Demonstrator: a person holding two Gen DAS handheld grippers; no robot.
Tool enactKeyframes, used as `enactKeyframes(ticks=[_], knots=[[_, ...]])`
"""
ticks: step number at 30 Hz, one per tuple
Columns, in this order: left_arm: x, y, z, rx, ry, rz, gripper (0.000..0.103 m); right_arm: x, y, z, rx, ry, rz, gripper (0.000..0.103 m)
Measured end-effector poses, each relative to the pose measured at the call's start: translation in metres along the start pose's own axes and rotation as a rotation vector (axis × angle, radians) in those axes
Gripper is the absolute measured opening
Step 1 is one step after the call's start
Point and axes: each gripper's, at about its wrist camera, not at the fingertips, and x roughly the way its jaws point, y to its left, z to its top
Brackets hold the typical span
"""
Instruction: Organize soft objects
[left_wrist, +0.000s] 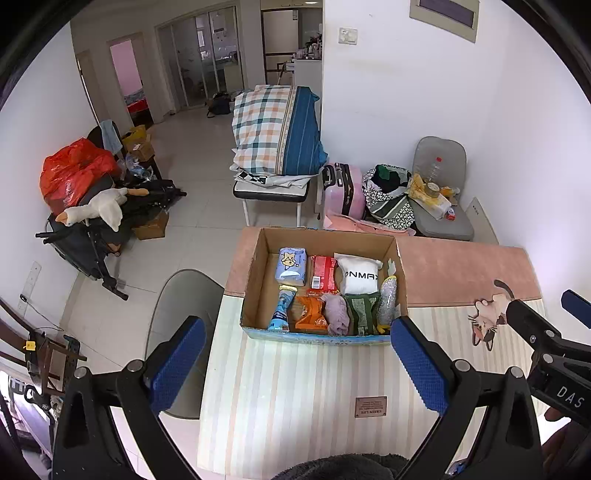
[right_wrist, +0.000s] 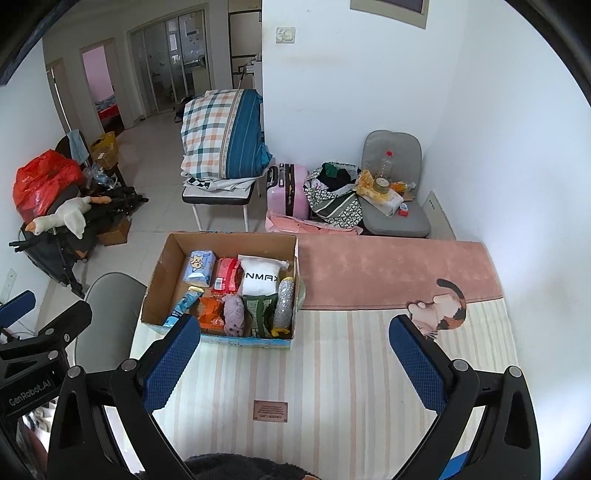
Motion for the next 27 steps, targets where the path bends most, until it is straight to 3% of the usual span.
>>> enactKeyframes(ticks=[27], knots=[[-0.0068,-0.0028,-0.0021,-0.012,-0.020,0.004,0.103,-0.0082,-0.0071,0.0013,-0.013,-0.024,-0.008,0.103]])
